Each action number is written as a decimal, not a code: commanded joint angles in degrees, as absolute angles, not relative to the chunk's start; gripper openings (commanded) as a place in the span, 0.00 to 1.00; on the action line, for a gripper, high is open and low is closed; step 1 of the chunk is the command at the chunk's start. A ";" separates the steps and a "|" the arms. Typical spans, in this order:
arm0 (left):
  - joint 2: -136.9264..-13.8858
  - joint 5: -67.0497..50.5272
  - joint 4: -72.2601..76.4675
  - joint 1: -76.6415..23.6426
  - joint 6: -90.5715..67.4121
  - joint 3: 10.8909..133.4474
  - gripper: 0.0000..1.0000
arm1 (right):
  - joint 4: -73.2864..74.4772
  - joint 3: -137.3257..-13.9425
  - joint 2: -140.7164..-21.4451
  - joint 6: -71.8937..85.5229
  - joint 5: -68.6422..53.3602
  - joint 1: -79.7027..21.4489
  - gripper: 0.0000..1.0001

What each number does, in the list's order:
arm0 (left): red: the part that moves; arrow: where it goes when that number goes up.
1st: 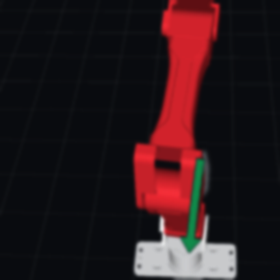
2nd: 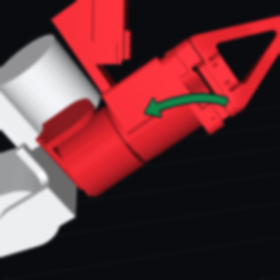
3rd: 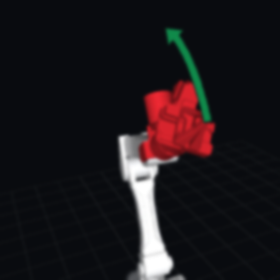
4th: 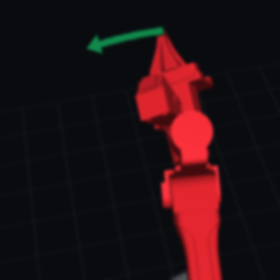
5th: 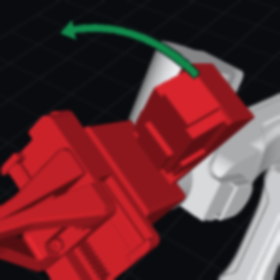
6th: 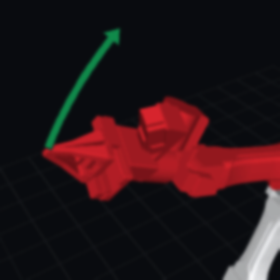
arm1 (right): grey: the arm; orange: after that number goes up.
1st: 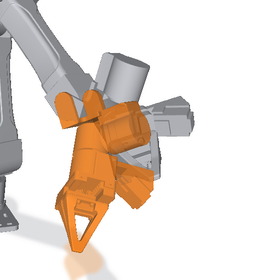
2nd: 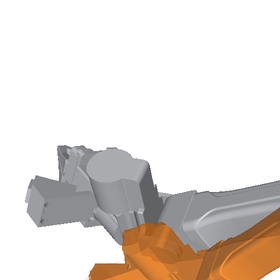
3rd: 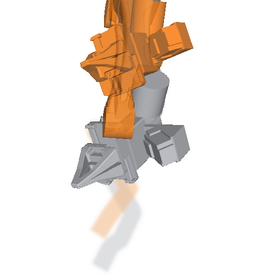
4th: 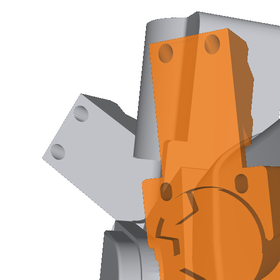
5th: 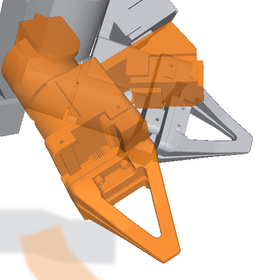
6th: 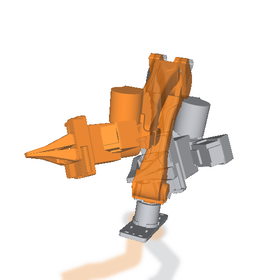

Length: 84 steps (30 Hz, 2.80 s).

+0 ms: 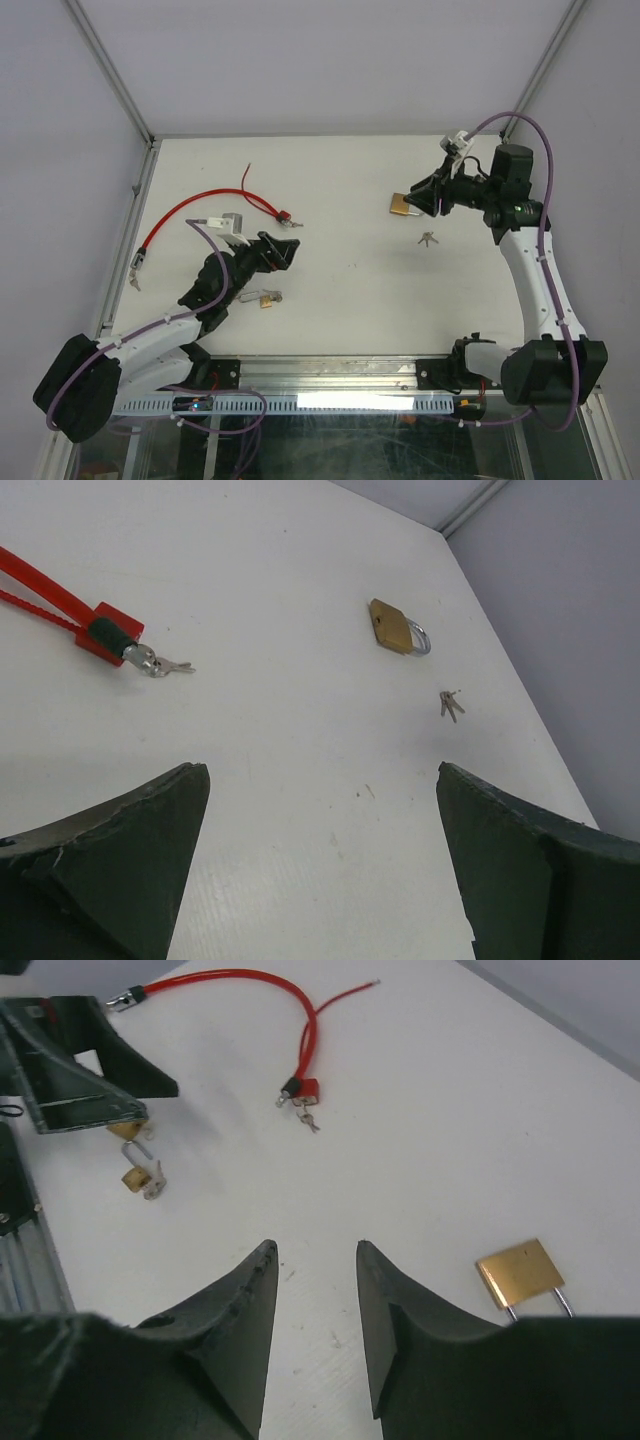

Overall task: Lock with the key
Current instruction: Place the key at the center of the board, then pick up the lock from the center of the board.

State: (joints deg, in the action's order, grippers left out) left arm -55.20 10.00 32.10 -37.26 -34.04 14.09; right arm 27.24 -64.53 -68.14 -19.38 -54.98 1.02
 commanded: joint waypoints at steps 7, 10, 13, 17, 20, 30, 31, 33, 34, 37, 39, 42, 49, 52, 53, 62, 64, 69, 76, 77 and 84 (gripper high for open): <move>-54.42 -5.60 39.68 -26.42 -48.04 13.26 0.99 | 14.79 -53.29 -61.09 -15.42 -65.84 -0.05 0.47; -55.14 -5.94 39.77 -24.42 -48.71 13.37 0.99 | 15.64 -53.14 -61.17 -16.46 -66.45 0.17 0.47; -56.53 -5.92 39.21 -23.94 -48.42 14.19 0.99 | 16.39 -53.05 -61.33 -17.51 -66.16 0.18 0.48; -57.97 -4.18 34.90 -23.91 -46.25 16.22 0.99 | 16.51 -52.91 -61.82 -17.49 -66.61 0.12 0.48; -58.80 -1.54 29.88 -23.93 -45.01 18.16 0.99 | 16.52 -52.71 -61.87 -17.56 -66.57 0.17 0.48; -63.86 11.41 12.60 -23.91 -46.40 26.42 0.99 | 15.98 -52.09 -62.05 -17.10 -67.10 0.11 0.48; -64.34 12.12 11.62 -23.91 -46.60 26.91 0.99 | 15.92 -52.10 -62.12 -17.05 -67.08 0.15 0.47; -65.30 13.41 10.87 -23.93 -46.71 27.57 0.99 | 16.16 -52.26 -62.09 -17.09 -66.63 0.14 0.48; -66.05 14.23 10.64 -23.91 -46.60 28.05 0.99 | 16.23 -52.22 -62.09 -17.12 -66.26 0.12 0.48; -68.09 16.39 9.56 -23.91 -46.41 30.08 0.99 | 16.11 -52.00 -62.06 -17.10 -66.25 0.17 0.47; -69.42 17.18 8.49 -23.92 -46.56 31.60 0.99 | 15.68 -51.86 -62.22 -16.65 -66.65 0.15 0.48; -71.14 19.04 6.34 -23.91 -47.08 33.73 0.99 | 15.60 -51.85 -62.64 -16.52 -66.96 0.02 0.48; -73.90 25.81 0.79 -23.95 -48.19 38.07 0.99 | 15.84 -51.80 -62.49 -16.85 -66.28 -0.08 0.47; -75.17 28.23 -1.44 -23.95 -47.66 41.11 0.99 | 15.88 -51.92 -62.31 -16.86 -66.13 -0.13 0.47; -75.58 29.53 -2.42 -23.91 -47.85 42.05 0.99 | 15.88 -51.93 -62.26 -16.75 -66.22 -0.13 0.47; -83.28 35.34 -6.57 -21.03 -48.77 50.14 0.98 | 15.84 -51.92 -62.28 -16.72 -66.25 -0.63 0.47; -86.75 31.93 -7.29 -19.36 -47.43 53.84 0.94 | 15.81 -51.92 -62.31 -16.78 -66.17 -0.80 0.47; -95.07 28.56 -8.88 -18.71 -41.46 63.02 0.80 | 16.04 -52.17 -62.52 -17.23 -65.68 -1.11 0.47; -102.84 18.99 -9.56 -18.66 -34.08 70.26 0.76 | 17.46 -52.55 -63.90 -18.89 -65.03 -1.88 0.47; -103.44 15.95 -8.73 -18.62 -31.64 70.54 0.76 | 17.50 -52.54 -64.08 -18.97 -64.99 -1.93 0.47; -102.97 6.09 -1.31 -18.18 -20.70 67.28 0.71 | 17.81 -52.38 -64.47 -19.41 -64.66 -1.92 0.47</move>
